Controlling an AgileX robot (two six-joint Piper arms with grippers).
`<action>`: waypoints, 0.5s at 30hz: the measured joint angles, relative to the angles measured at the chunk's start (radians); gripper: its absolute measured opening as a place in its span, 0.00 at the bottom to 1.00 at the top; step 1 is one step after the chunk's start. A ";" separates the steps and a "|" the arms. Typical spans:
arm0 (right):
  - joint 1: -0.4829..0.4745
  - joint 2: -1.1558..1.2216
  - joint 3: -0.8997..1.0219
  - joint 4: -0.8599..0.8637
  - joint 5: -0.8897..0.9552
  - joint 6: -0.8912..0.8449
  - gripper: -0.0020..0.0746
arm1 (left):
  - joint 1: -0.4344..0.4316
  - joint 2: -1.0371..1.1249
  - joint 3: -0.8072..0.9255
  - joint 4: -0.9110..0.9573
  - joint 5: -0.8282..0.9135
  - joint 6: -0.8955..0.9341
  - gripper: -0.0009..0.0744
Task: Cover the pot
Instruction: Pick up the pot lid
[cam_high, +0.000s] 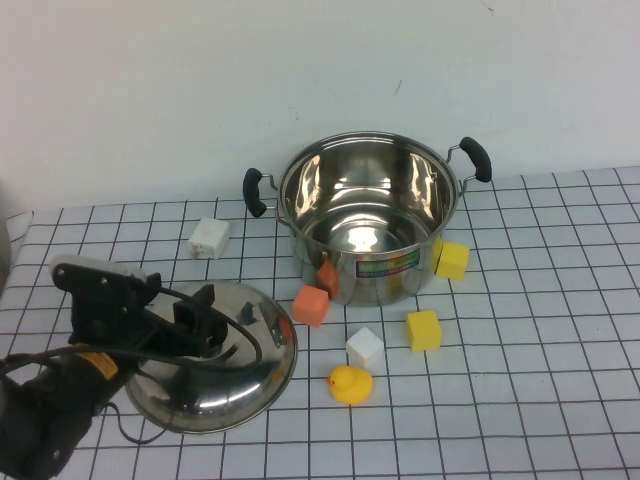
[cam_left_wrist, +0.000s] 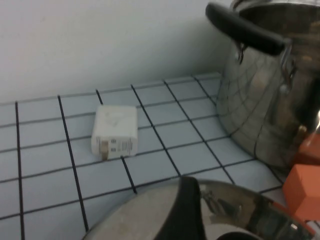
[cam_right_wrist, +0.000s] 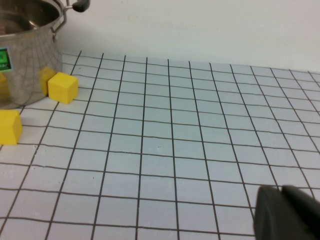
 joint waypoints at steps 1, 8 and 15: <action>0.000 0.000 0.000 0.000 0.000 0.000 0.04 | 0.000 0.018 -0.009 0.002 0.000 0.005 0.76; 0.000 0.000 0.000 0.000 0.000 0.000 0.04 | -0.009 0.107 -0.046 0.000 0.037 0.040 0.76; 0.000 0.000 0.000 0.000 0.000 0.000 0.04 | -0.048 0.172 -0.094 -0.043 0.075 0.069 0.76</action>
